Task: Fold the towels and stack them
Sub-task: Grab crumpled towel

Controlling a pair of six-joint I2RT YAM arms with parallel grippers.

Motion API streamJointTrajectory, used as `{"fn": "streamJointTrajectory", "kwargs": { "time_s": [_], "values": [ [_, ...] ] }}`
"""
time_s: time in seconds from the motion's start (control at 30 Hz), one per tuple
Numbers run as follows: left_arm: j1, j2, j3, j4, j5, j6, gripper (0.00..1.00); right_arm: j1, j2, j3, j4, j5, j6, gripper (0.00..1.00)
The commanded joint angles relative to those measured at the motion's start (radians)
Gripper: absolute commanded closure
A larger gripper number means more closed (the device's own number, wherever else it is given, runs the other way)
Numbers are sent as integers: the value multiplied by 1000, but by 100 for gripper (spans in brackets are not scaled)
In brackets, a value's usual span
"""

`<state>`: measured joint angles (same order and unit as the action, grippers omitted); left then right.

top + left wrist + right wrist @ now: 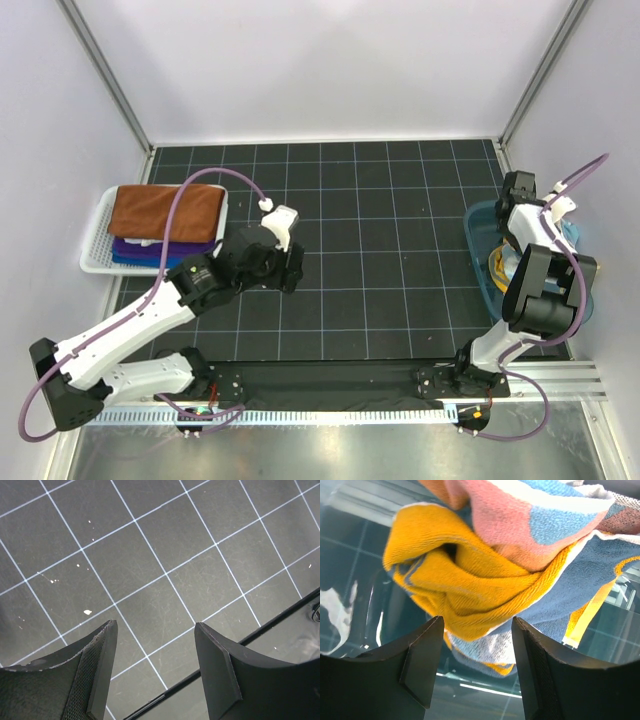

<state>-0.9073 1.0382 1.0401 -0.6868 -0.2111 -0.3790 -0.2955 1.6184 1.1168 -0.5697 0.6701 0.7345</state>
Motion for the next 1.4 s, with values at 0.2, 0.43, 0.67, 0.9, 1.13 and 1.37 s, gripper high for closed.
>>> {"fn": "streamJointTrajectory", "kwargs": {
  "time_s": [0.2, 0.43, 0.67, 0.9, 1.13, 1.37],
  "values": [
    [2, -38, -20, 32, 24, 31, 34, -22, -25, -52, 110, 2, 29, 50],
    [1, -43, -28, 30, 22, 28, 34, -25, -67, -19, 70, -16, 19, 85],
    [2, -49, -35, 35, 55, 23, 35, -25, -149, 115, -65, -52, 34, 99],
    [2, -69, -41, 43, 64, 26, 35, -25, -258, 224, -116, -136, 32, 99],
    [2, -63, -45, 53, 91, 26, 35, -25, -252, 353, -186, -195, 3, 99],
    [2, -72, -45, 52, 52, 23, 35, -10, -252, 408, -156, -305, -27, 99]
  ]
}}
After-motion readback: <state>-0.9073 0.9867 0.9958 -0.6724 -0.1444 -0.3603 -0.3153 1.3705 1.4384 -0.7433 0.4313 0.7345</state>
